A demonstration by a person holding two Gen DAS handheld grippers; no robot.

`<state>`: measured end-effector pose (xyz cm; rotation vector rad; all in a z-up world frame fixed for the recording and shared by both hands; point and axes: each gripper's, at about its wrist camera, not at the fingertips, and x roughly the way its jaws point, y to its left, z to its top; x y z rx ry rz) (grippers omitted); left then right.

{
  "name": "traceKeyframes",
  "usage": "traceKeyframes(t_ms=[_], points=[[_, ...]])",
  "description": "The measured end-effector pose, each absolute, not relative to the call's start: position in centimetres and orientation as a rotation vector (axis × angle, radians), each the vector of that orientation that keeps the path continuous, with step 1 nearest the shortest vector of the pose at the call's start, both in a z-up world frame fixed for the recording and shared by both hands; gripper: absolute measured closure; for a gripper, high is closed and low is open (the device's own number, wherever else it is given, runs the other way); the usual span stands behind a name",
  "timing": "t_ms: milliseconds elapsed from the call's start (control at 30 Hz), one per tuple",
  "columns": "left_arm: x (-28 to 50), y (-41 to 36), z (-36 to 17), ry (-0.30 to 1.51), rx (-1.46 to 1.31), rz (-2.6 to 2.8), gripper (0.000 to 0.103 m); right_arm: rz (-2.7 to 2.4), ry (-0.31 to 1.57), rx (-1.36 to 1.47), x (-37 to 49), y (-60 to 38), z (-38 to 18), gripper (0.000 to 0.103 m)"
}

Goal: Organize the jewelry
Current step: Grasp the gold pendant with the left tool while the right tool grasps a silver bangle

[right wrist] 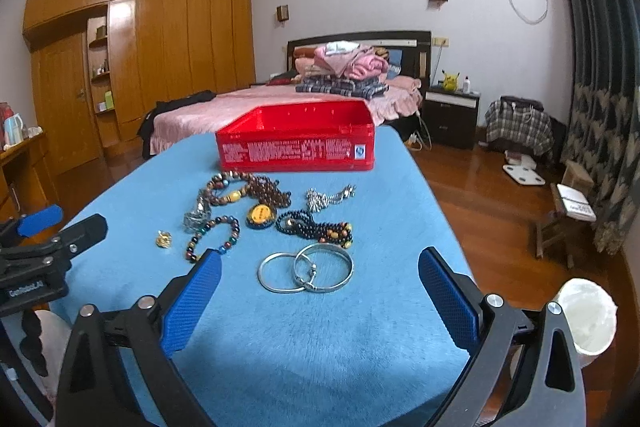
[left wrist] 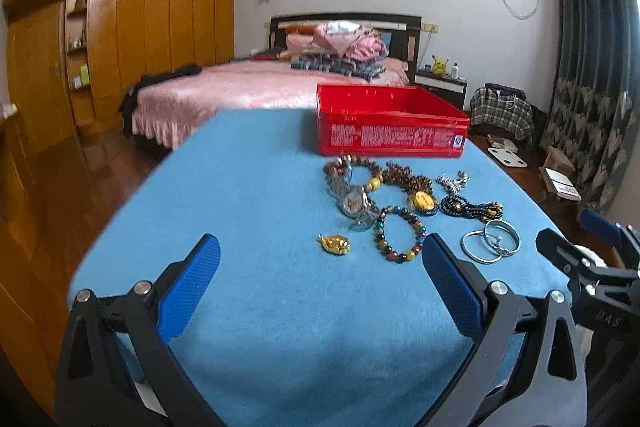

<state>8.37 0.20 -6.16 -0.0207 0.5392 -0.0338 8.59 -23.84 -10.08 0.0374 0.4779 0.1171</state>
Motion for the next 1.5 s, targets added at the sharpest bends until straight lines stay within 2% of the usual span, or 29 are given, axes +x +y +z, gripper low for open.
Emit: traceKeyframes(t_ms=[333, 867, 933, 967, 1033, 1100, 1167, 1400, 1433, 1500], points=[[11.7, -0.4, -8.8, 0.596, -0.028, -0.022, 0.005, 0.131, 0.56, 0.057, 11.5, -25.1, -12.5, 0.023], [14.9, -1.1, -10.9, 0.638, -0.028, -0.033, 0.006, 0.132, 0.595, 0.003, 14.1, -24.9, -14.1, 0.023], [15.1, -1.1, -11.2, 0.646, -0.029, -0.032, 0.006, 0.144, 0.578, -0.019, 14.1, -24.7, -14.2, 0.029], [15.1, -1.0, -11.3, 0.647, -0.03, -0.03, 0.007, 0.157, 0.577, -0.012, 14.0, -24.7, -14.2, 0.036], [15.4, -0.9, -11.5, 0.651, -0.037, -0.029, 0.011, 0.16, 0.573, -0.001, 14.0, -25.0, -14.2, 0.041], [15.5, -0.6, -11.6, 0.653, -0.034, -0.02, 0.024, 0.163, 0.569, 0.002, 13.9, -25.1, -14.2, 0.045], [15.5, -0.3, -11.6, 0.653, -0.04, -0.026, 0.025, 0.171, 0.565, 0.003, 13.9, -25.1, -14.2, 0.051], [15.4, -0.4, -11.9, 0.643, -0.027, -0.017, 0.027, 0.184, 0.557, -0.002, 13.7, -24.9, -14.2, 0.054], [15.4, -0.4, -11.9, 0.641, -0.028, -0.014, 0.03, 0.185, 0.557, -0.002, 13.7, -24.9, -14.2, 0.054], [15.4, -0.3, -12.0, 0.633, -0.022, -0.008, 0.043, 0.184, 0.554, -0.007, 13.7, -24.9, -14.2, 0.054]])
